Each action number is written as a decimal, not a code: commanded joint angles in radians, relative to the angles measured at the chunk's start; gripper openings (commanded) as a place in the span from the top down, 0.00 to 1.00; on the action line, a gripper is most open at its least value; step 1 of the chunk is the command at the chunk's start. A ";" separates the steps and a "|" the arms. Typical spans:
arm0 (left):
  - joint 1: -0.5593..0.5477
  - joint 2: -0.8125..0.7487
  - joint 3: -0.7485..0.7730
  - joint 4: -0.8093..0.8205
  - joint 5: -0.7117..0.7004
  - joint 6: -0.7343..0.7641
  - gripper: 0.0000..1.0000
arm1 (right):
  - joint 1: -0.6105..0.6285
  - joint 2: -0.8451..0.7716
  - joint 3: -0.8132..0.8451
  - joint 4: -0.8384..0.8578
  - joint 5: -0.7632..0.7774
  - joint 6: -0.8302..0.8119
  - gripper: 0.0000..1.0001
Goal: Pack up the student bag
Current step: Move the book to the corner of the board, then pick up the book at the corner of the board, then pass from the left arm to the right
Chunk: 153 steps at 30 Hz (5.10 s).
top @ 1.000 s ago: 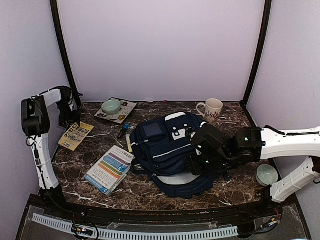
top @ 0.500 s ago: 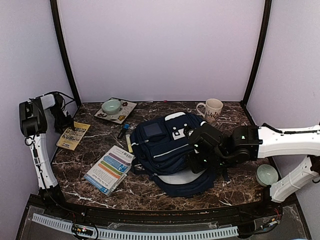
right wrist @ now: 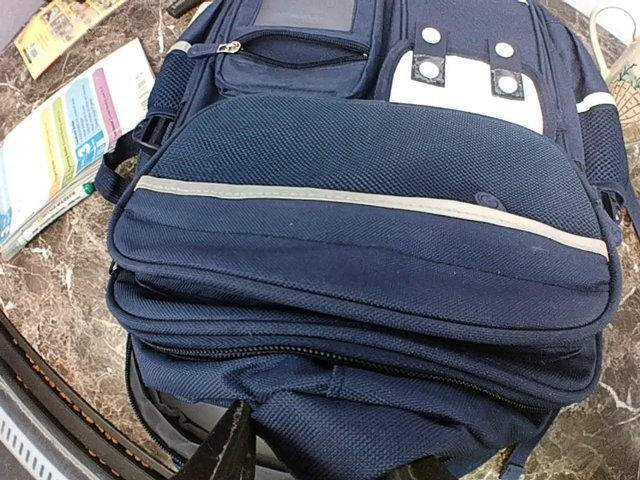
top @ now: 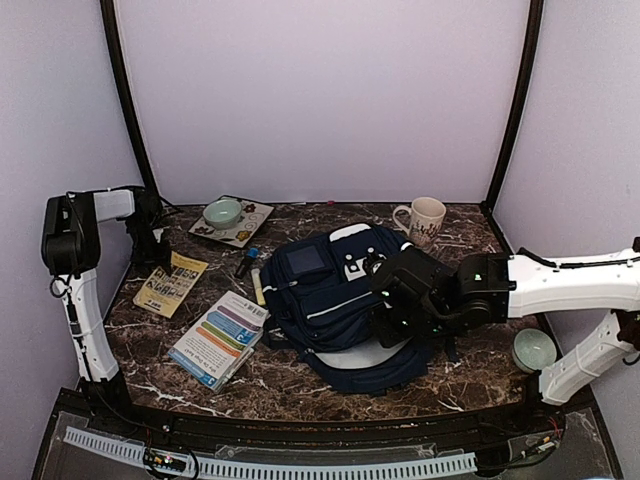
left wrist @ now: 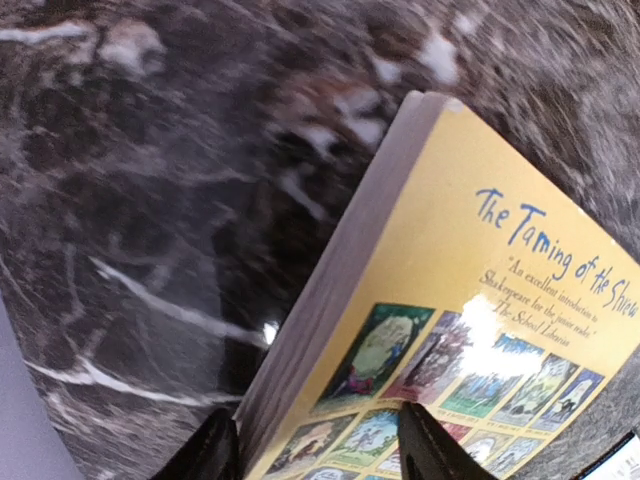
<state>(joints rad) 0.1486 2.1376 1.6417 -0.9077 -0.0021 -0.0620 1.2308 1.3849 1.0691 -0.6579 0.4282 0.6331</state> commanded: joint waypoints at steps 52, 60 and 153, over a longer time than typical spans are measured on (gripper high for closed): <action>-0.273 -0.920 -0.508 0.391 0.582 -0.758 1.00 | -0.113 -0.314 0.001 0.193 0.022 -0.012 0.00; -0.373 -0.940 -0.573 0.684 0.579 -1.004 1.00 | -0.136 -0.213 0.000 0.568 -0.033 0.000 0.00; -0.698 -0.959 -0.557 1.113 0.325 -1.347 1.00 | -0.075 0.221 0.231 1.197 -0.028 0.437 0.93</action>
<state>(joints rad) -0.4992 1.1530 1.0470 0.1421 0.3153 -1.4361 1.1694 1.6665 1.3476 0.4938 0.4576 1.0592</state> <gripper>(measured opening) 0.030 0.097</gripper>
